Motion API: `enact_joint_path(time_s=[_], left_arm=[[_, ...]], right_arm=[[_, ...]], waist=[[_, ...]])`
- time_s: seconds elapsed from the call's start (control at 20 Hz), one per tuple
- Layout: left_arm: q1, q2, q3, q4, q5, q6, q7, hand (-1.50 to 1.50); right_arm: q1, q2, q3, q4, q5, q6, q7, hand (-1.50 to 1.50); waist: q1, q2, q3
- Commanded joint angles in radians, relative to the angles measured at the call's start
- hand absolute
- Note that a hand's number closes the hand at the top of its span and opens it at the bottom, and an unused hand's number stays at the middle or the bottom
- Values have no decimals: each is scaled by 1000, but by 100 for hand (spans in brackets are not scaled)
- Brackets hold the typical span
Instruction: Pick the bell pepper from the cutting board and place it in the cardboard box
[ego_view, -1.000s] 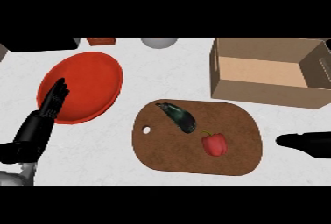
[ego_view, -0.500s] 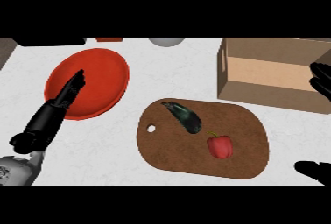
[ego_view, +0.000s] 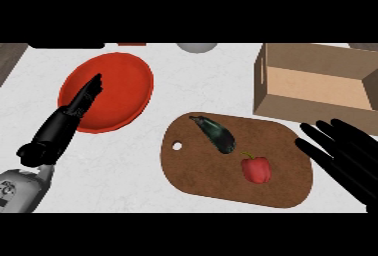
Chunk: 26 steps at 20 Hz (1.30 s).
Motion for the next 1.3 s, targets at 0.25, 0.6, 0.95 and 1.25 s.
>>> enact_joint_path(time_s=[0.25, 0.6, 0.95, 1.25], left_arm=[[-24, -16, 2, 26, -14, -39, -5, 0], [-47, -61, 8, 72, -50, -35, -17, 0], [-51, -60, 44, 60, -52, -58, 11, 0], [26, -49, 80, 33, -54, -90, -25, 0]], right_arm=[[-210, 78, 315, -98, 110, 242, 451, -150], [-370, 374, 559, 42, 134, 363, 747, -150], [-383, 551, 622, 153, 201, 431, 842, -150], [-377, 571, 607, 271, 351, 389, 717, -150]], waist=[[32, 2, -3], [12, 2, 0], [0, 0, 1], [6, 1, 3]])
